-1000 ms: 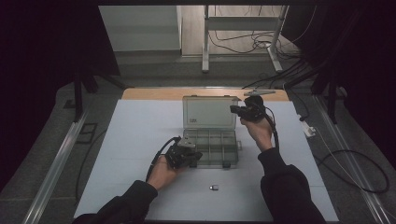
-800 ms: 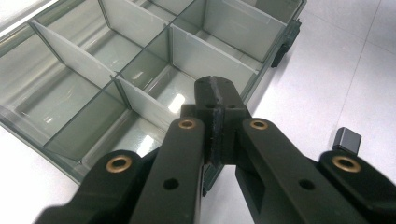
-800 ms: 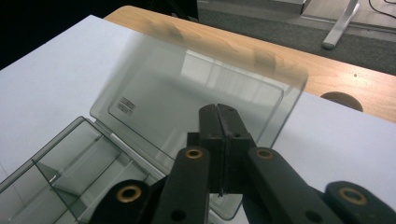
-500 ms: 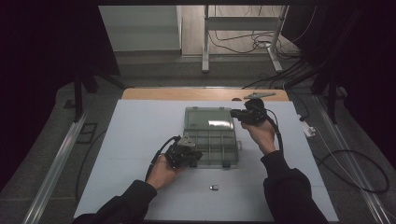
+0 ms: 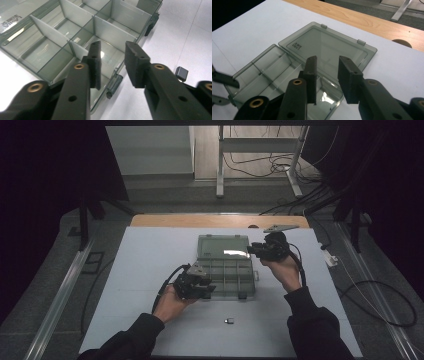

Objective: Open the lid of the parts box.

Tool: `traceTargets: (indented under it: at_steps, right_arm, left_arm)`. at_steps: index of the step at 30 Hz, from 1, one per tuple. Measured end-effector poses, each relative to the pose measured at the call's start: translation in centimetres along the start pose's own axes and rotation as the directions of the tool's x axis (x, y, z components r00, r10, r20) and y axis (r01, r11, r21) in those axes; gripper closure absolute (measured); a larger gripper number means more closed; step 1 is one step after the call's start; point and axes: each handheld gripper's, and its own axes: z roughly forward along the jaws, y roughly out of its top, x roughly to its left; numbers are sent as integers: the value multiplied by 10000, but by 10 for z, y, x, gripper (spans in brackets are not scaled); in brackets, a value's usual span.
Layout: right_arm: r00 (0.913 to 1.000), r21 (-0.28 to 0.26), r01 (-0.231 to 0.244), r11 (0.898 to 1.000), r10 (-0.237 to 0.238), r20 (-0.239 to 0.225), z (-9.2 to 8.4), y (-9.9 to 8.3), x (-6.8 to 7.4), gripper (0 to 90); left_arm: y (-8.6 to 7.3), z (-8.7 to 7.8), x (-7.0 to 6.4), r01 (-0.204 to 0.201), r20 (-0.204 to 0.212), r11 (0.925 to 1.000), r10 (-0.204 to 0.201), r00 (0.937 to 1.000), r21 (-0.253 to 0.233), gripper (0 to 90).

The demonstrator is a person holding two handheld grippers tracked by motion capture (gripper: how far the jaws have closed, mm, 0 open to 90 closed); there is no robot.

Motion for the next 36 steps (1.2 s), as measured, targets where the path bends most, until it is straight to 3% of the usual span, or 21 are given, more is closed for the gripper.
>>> traceTargets:
  at_steps: [14, 36]
  right_arm:
    - [9992, 456, 387, 9982, -388, 16, -19, -16, 15, 525]
    - [9986, 550, 489, 9973, -478, -207, -46, -37, 36, 299]
  left_arm:
    - [-5, -19, 8, 369, -121, 9990, -373, 9992, -260, 493]
    - [-20, -51, 20, 837, -409, 9951, -859, 9955, -524, 169]
